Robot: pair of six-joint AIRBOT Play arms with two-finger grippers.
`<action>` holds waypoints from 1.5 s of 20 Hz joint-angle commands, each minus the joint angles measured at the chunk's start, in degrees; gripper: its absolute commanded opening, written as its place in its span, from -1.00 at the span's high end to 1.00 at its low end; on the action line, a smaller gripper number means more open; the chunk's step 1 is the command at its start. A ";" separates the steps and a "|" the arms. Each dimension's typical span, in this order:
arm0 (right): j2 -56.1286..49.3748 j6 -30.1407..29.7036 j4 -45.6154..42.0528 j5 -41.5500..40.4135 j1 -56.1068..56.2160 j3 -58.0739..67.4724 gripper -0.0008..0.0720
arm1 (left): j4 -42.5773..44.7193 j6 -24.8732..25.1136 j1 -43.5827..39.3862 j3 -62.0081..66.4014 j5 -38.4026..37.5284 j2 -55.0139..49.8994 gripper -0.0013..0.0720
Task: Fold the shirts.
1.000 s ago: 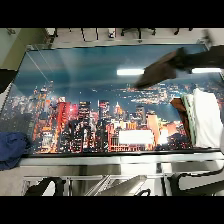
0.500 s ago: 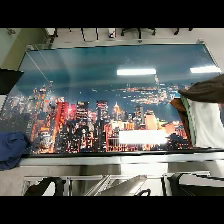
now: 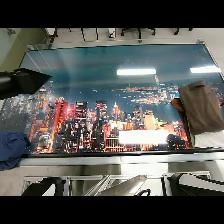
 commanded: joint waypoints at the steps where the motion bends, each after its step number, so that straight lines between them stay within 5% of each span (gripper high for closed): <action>1: 0.22 1.27 -0.31 -1.70 -0.07 -0.20 -0.48 | -0.02 0.07 -4.13 0.02 0.11 -2.97 0.90; 2: 0.22 1.07 0.66 -1.51 -0.07 0.24 -0.46 | -0.02 0.07 -4.66 0.02 0.11 -3.52 0.90; 5: 0.28 -2.34 11.19 1.84 0.35 1.01 0.72 | -0.07 0.07 -5.07 0.02 0.11 -4.98 0.90; 7: 0.90 -6.49 16.41 5.18 2.69 0.98 0.89 | -0.04 0.04 -5.07 0.00 0.11 -5.81 0.90; 13: 13.64 -17.88 14.14 22.29 22.69 -12.57 0.89 | 0.11 -3.08 -10.16 -10.99 -6.58 -2.19 0.90; 20: 33.90 -17.84 14.21 40.50 46.80 -45.92 0.89 | 0.11 -10.23 -26.40 -39.52 -21.51 9.46 0.90; 30: 34.60 -17.88 14.99 37.94 49.09 -47.89 0.89 | -0.04 -11.08 -28.26 -43.63 -23.56 10.73 0.90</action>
